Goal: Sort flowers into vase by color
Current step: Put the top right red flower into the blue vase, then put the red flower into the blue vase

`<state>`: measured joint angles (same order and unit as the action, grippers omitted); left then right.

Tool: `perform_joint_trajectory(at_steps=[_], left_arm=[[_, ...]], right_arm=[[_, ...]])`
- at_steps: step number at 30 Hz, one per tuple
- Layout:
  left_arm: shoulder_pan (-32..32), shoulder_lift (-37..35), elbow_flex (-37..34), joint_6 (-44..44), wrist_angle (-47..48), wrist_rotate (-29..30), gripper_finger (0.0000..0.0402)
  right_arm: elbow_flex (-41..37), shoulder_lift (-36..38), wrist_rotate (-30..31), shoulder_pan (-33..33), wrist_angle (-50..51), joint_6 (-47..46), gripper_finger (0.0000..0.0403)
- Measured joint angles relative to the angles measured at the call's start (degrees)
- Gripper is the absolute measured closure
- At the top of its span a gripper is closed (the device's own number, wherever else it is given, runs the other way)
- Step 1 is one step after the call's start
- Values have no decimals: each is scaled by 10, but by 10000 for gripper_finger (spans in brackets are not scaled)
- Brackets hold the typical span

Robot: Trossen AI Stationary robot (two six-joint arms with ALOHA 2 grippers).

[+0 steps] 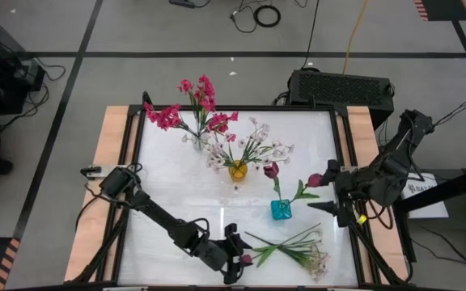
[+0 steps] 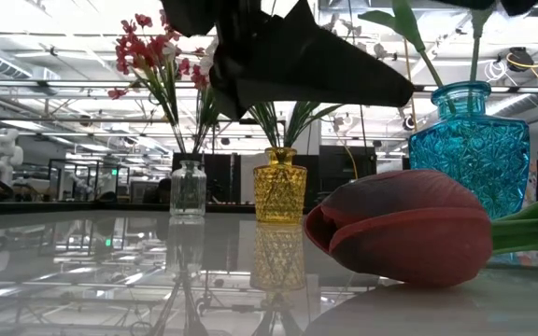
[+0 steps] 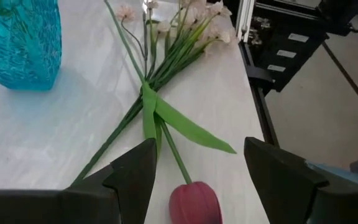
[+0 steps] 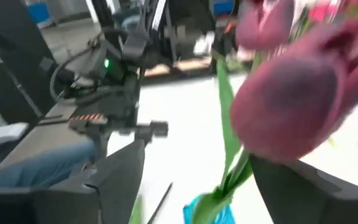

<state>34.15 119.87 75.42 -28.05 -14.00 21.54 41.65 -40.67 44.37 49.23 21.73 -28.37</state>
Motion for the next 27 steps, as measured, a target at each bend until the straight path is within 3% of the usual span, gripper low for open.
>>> perform_joint_trajectory(at_steps=[8, 12, 19, 27], left_arm=[[-4, 7, 0, 0, -17, 0, 152], [-8, 28, 0, -1, -65, -18, 152], [-13, 53, 17, 0, -62, -33, 152], [-20, 71, 20, -2, -59, -27, 152]], right_arm=[[0, 0, -35, 0, 133, -142, 84], [0, 17, -52, 0, 163, -164, 83], [0, 26, -103, 0, 221, -225, 85], [0, 11, -110, 0, 243, -256, 90]])
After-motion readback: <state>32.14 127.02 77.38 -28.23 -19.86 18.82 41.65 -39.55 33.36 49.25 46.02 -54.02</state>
